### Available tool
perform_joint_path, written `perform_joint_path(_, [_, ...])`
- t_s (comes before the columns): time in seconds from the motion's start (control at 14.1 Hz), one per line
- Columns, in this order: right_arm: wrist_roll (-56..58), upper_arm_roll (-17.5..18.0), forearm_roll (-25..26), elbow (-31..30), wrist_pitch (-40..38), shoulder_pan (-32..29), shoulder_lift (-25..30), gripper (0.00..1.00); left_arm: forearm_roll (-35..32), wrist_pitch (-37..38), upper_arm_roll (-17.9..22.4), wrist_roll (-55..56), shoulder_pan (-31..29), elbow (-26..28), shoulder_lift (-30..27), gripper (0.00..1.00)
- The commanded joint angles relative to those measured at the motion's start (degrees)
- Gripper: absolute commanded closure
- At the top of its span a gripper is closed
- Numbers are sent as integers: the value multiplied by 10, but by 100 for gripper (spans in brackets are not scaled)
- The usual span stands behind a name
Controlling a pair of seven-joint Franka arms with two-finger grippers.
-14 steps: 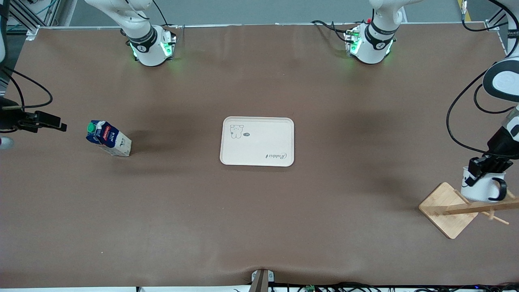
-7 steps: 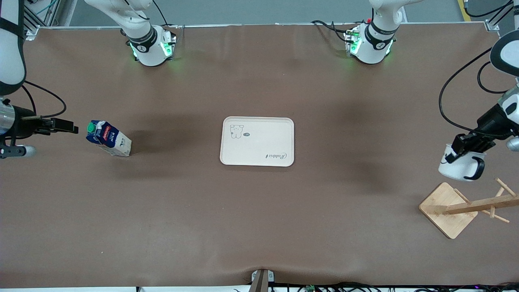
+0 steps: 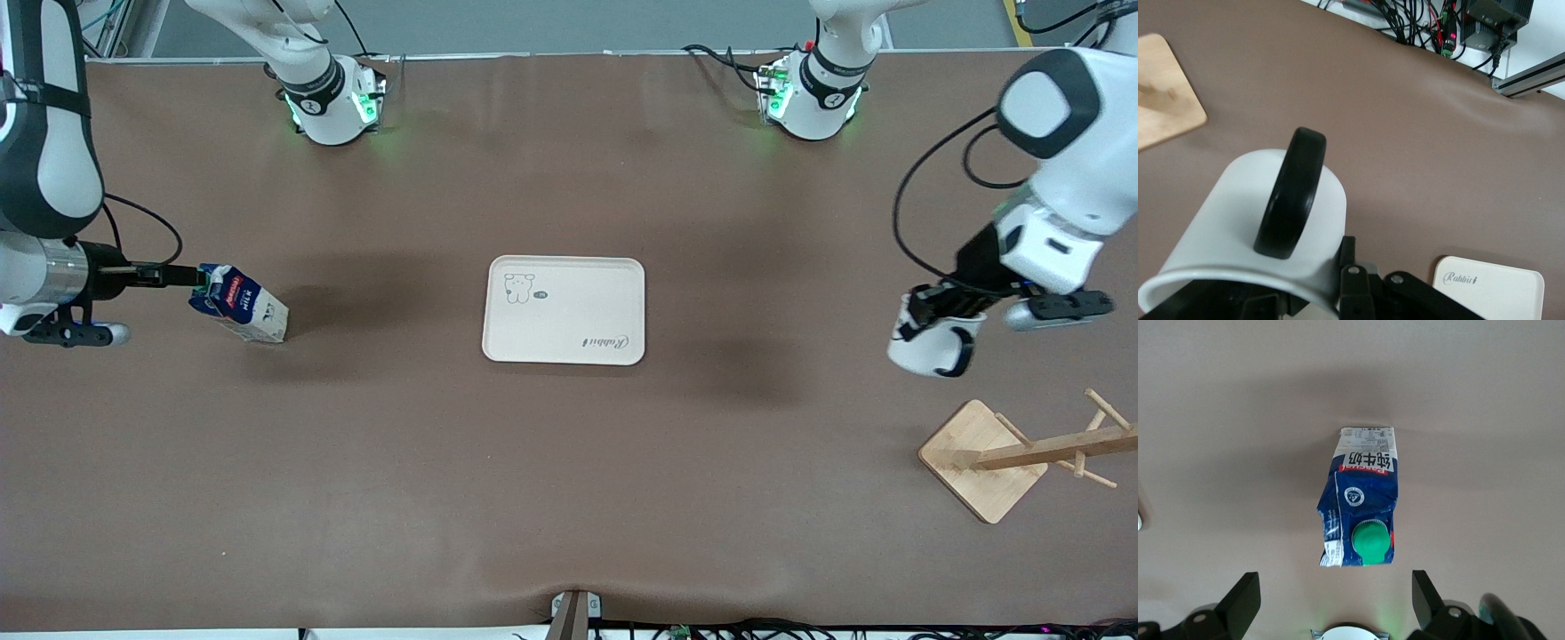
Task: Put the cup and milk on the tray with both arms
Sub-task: 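Lift the mug with the left gripper while the right gripper grasps the carton, then lower the white mug onto the tray with the left gripper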
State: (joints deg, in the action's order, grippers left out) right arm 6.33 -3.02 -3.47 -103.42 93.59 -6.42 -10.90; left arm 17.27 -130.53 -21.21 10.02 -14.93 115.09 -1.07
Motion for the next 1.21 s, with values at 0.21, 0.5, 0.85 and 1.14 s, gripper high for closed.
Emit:
perform_joint_path(0.21, [-9, 3, 13, -129, 123, 4, 48, 0, -48, -1, -75, 124, 27, -35, 61, 100])
perform_joint_path(0.5, [-10, 3, 35, -171, 161, 14, 66, 0, -143, -1, -75, 285, 119, -68, 127, 100])
perform_joint_path(0.85, [-9, 3, 65, -189, 190, 10, 68, 0, -219, -1, -75, 467, 222, -122, 228, 100])
perform_joint_path(1.14, [-11, 3, 64, -229, 254, 9, 78, 38, -224, -1, -74, 540, 276, -157, 291, 100])
